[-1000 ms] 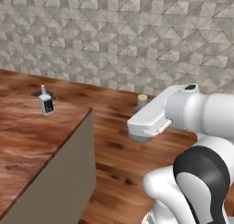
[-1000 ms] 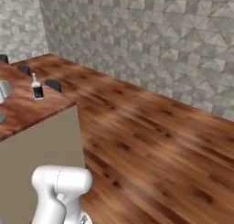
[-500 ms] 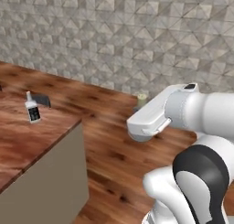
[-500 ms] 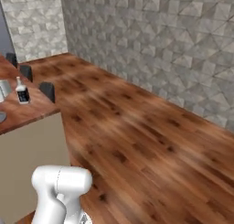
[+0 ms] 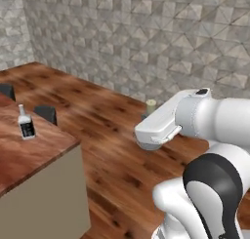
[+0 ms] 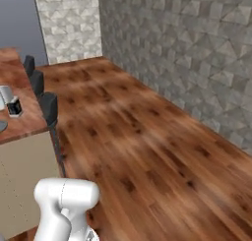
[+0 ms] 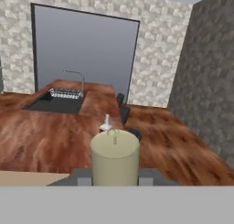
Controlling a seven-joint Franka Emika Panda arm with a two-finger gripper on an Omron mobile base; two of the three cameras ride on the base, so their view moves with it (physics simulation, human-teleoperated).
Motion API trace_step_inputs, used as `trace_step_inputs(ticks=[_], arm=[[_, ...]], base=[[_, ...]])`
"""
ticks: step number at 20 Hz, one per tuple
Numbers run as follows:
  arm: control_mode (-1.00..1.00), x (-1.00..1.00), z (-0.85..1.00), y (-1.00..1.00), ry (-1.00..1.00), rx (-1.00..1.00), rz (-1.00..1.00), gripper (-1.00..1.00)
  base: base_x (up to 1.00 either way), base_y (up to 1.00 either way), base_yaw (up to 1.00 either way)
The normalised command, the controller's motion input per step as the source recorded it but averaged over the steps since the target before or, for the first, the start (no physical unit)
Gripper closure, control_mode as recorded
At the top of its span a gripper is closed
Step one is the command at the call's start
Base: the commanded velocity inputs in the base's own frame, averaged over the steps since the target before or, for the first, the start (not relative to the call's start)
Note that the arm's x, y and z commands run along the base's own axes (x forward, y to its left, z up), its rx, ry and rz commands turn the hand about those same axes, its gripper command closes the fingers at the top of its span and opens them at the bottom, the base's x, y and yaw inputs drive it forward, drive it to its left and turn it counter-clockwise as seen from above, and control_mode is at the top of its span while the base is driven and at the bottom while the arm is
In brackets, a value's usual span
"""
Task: Get the candle and the liquor from the cabinet and move them to the dining counter.
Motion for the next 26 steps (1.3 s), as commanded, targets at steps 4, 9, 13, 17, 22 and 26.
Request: trace_step_inputs(ticks=[4,9,13,17,22,26], arm=[[1.0,0.0,0.0,0.0,0.0,0.0,0.0,1.0],[1.0,0.0,0.0,0.0,0.0,0.0,0.0,1.0],[1.0,0.0,0.0,0.0,0.0,0.0,0.0,1.0],[1.0,0.0,0.0,0.0,0.0,0.0,0.0,1.0],[1.0,0.0,0.0,0.0,0.0,0.0,0.0,1.0],[1.0,0.0,0.0,0.0,0.0,0.0,0.0,1.0]], base=[[0.58,-0.57,0.37],[0.58,-0.54,0.37],[0.59,-0.5,0.39],[0.62,-0.49,0.39],[0.61,-0.48,0.39],[0.62,-0.48,0.39]])
